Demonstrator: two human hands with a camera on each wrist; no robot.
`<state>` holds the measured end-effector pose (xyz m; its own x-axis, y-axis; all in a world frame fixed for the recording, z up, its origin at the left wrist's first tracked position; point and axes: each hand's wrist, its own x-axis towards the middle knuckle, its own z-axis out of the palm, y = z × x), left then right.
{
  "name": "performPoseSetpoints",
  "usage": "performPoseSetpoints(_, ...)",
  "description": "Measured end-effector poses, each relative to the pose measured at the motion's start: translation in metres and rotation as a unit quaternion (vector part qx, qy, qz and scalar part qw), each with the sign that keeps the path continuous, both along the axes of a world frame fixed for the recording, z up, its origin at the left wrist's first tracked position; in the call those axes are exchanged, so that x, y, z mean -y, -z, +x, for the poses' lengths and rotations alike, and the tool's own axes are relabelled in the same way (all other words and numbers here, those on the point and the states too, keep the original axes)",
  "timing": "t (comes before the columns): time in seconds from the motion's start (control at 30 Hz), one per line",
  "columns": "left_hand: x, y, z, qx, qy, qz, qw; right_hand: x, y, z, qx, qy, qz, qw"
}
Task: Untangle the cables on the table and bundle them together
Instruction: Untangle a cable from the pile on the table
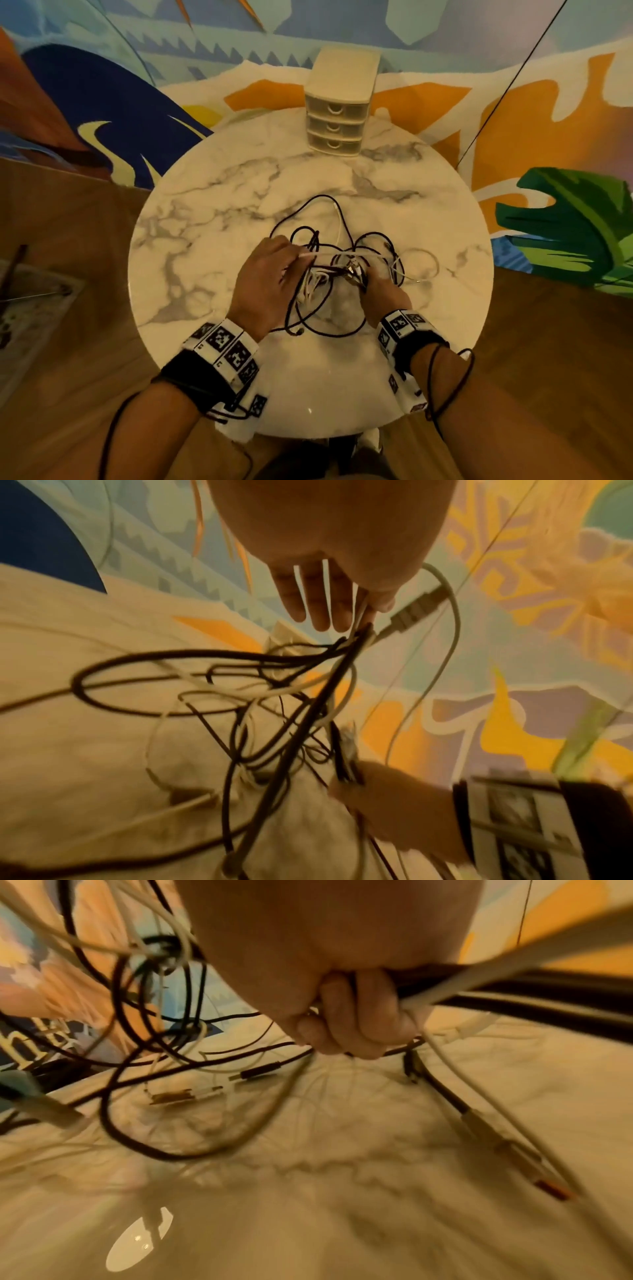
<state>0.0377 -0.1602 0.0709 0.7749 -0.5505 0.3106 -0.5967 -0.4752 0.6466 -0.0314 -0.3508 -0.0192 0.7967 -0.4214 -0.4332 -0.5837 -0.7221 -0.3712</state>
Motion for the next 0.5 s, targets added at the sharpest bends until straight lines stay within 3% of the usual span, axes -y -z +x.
performPoseSetpoints(0.13,-0.019,-0.013,0.022,0.026,-0.054,-0.003,0.998,0.016,0.007,-0.003,-0.026,0.018,-0.029,0.999)
performPoseSetpoints(0.27,-0.017,-0.005,0.012,-0.032,-0.061,0.015,0.997,0.017,0.006,-0.006,-0.027,0.019,0.013,0.999)
performPoseSetpoints(0.4,-0.009,-0.008,0.006,-0.102,-0.081,-0.033,0.991,0.003,-0.013,-0.018,0.061,-0.034,0.075,0.995)
performPoseSetpoints(0.5,-0.005,-0.011,0.007,-0.113,-0.071,-0.067,0.989,-0.003,-0.028,-0.033,0.155,0.05,0.099,0.982)
